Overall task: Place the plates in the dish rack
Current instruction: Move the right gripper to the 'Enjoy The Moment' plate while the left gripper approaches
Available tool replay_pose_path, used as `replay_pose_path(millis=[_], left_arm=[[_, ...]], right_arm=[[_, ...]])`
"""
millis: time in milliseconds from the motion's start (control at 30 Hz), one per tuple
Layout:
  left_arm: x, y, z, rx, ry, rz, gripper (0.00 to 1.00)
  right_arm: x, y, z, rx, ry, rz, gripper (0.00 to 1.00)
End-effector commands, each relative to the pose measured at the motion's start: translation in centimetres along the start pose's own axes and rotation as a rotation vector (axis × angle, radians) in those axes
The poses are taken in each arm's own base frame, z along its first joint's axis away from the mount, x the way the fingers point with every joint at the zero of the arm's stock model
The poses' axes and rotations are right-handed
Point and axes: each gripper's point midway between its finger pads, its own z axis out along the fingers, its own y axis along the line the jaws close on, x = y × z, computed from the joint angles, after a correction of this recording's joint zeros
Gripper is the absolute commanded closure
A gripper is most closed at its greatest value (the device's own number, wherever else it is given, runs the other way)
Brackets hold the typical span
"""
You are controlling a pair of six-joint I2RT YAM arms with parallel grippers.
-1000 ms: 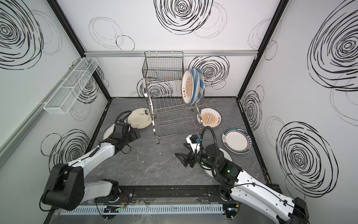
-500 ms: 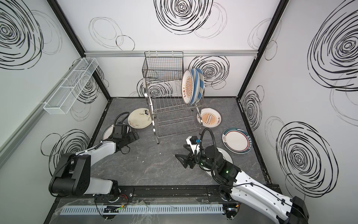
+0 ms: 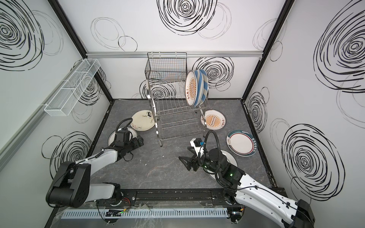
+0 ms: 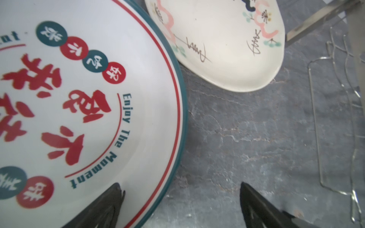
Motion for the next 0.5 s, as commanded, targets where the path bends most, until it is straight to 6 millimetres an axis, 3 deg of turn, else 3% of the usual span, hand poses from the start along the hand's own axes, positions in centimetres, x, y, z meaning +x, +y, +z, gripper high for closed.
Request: replay_pose_path(millis=[0, 233, 467], left_arm=[[3.4, -0.6, -0.4, 0.058, 0.100, -0.044, 0.04], [6.3, -1.9, -1.6, 0.110, 0.140, -0.052, 0.04], [11.2, -4.7, -2.9, 0.187, 0.198, -0.044, 0.04]], right_arm=[[-0.3, -0.3, 0.0, 0.010, -0.017, -0.001, 0.16], [-0.1, -0.4, -0.1, 0.015, -0.010, 0.011, 0.16], [0.0, -0.8, -0.5, 0.036, -0.011, 0.024, 0.15]])
